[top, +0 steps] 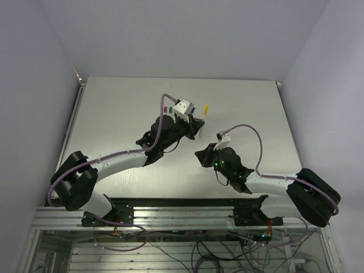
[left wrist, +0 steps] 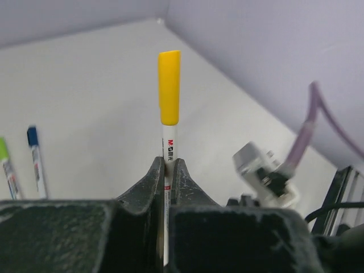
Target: Insert the pens into the pen caps
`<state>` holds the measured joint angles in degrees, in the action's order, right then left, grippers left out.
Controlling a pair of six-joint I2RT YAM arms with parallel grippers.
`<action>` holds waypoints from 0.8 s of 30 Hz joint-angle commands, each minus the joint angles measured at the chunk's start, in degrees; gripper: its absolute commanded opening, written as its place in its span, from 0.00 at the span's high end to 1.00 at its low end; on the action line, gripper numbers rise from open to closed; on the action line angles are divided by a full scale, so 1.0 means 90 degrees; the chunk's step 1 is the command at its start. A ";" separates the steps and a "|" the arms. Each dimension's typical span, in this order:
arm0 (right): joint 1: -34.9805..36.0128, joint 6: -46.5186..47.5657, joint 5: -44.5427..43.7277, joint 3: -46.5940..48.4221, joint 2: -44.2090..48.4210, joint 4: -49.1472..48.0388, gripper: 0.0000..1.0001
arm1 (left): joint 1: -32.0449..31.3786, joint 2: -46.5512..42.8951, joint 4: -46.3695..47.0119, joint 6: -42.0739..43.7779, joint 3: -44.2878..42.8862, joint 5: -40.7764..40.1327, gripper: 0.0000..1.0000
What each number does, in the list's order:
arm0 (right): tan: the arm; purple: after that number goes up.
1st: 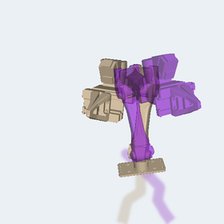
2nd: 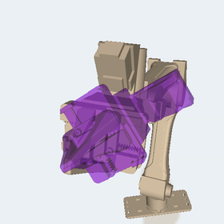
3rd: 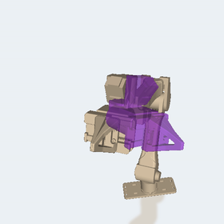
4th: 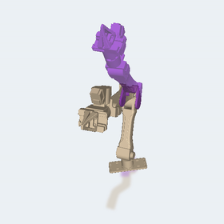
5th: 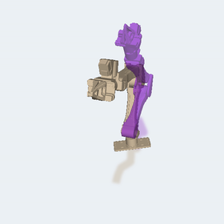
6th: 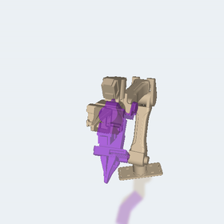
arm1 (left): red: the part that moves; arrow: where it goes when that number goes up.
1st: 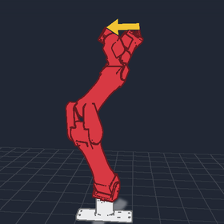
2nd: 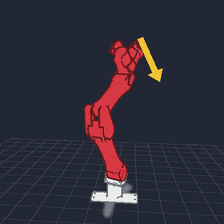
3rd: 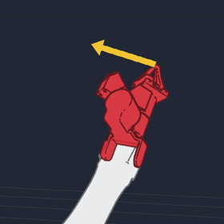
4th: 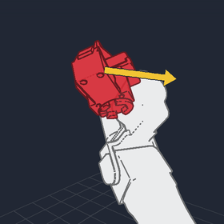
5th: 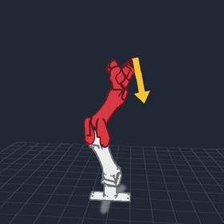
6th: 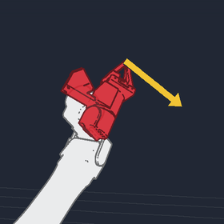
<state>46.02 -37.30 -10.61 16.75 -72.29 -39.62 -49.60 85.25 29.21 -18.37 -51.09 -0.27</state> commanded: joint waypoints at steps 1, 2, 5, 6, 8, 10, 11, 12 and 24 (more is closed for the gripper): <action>0.0015 -0.0013 -0.0155 0.0110 0.0197 0.0447 1.00 | -0.0028 -0.0144 0.0909 -0.0016 -0.0089 -0.0003 0.93; 0.0014 -0.0002 -0.0260 0.0166 0.0266 0.0541 1.00 | -0.0027 -0.0133 0.0894 -0.0027 -0.0056 -0.0035 0.93; 0.0014 0.0011 -0.0582 0.0256 0.0533 0.0851 0.99 | -0.0026 -0.0085 0.0773 0.0033 -0.0017 -0.0141 0.93; 0.0014 -0.0004 -0.0726 0.0257 0.0655 0.0954 0.99 | -0.0030 -0.0068 0.0704 0.0073 -0.0029 -0.0203 0.93; 0.0019 -0.0094 -0.1058 0.0235 0.0910 0.1228 0.97 | -0.0028 0.0004 0.0508 0.0145 -0.0075 -0.0397 0.93; 0.0015 -0.0171 -0.1405 0.0187 0.1290 0.1530 0.96 | -0.0020 0.0172 0.0260 0.0214 -0.0166 -0.0624 0.93; 0.0015 -0.0215 -0.1580 0.0151 0.1466 0.1704 0.96 | -0.0005 0.0263 0.0154 0.0240 -0.0237 -0.0707 0.93; 0.0016 -0.0249 -0.1755 0.0121 0.1646 0.1862 0.95 | 0.0008 0.0393 0.0034 0.0254 -0.0314 -0.0767 0.93; 0.0015 -0.0343 -0.3112 0.0313 0.3513 0.4003 0.80 | 0.0180 0.2988 -0.2311 0.0645 -0.2964 -0.1661 0.93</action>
<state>46.09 -39.92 -33.01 17.74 -44.75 -11.84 -48.82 106.76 16.53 -14.92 -69.41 -10.98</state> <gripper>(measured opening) 0.196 0.097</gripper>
